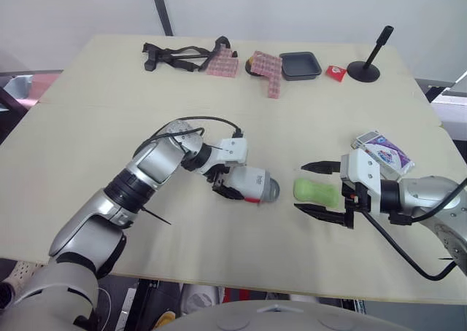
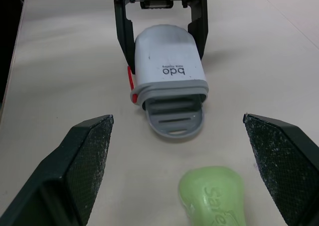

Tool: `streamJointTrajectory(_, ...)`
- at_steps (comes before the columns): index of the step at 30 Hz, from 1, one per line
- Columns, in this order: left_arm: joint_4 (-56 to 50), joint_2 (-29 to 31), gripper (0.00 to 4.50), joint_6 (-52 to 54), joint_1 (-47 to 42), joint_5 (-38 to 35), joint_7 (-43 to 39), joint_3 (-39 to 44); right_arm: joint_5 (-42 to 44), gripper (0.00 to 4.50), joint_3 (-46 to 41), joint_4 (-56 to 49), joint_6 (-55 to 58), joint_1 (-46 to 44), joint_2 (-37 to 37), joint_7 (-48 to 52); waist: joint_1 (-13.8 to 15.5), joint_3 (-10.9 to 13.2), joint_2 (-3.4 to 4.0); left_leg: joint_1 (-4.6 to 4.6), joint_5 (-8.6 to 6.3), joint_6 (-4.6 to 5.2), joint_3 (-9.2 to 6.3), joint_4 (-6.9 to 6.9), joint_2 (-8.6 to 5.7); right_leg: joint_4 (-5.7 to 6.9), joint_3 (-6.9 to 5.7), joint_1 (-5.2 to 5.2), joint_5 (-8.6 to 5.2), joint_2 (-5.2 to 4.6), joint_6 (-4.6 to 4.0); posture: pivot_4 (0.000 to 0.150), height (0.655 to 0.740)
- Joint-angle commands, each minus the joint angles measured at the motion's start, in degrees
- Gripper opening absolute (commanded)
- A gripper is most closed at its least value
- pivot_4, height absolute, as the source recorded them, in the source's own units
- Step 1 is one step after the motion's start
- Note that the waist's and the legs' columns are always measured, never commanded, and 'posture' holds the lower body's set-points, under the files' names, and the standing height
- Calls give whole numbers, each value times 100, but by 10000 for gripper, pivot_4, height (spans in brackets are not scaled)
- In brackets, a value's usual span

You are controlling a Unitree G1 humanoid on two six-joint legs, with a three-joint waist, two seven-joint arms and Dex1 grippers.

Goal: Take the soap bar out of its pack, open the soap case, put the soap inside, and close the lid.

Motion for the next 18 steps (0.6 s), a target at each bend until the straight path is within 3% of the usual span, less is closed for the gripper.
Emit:
streamJointTrajectory(1, -226, 209, 34737, -23, -47, -102, -98, 246, -10, 44844, -86, -87, -68, -12, -9, 57, -14, 0, 0, 0, 0, 0, 0, 0, 1, 0, 2, -1, 0, 4, 0, 1500, 7400)
streamJointTrajectory(18, -484, 1156, 34737, -244, 464, -345, -235, 821, -44, 44844, 15, 41, -61, -213, -14, 285, -36, 0, 2, 3, 0, -1, 0, -1, 3, 1, -1, -2, 0, 1, 0, 1500, 7400)
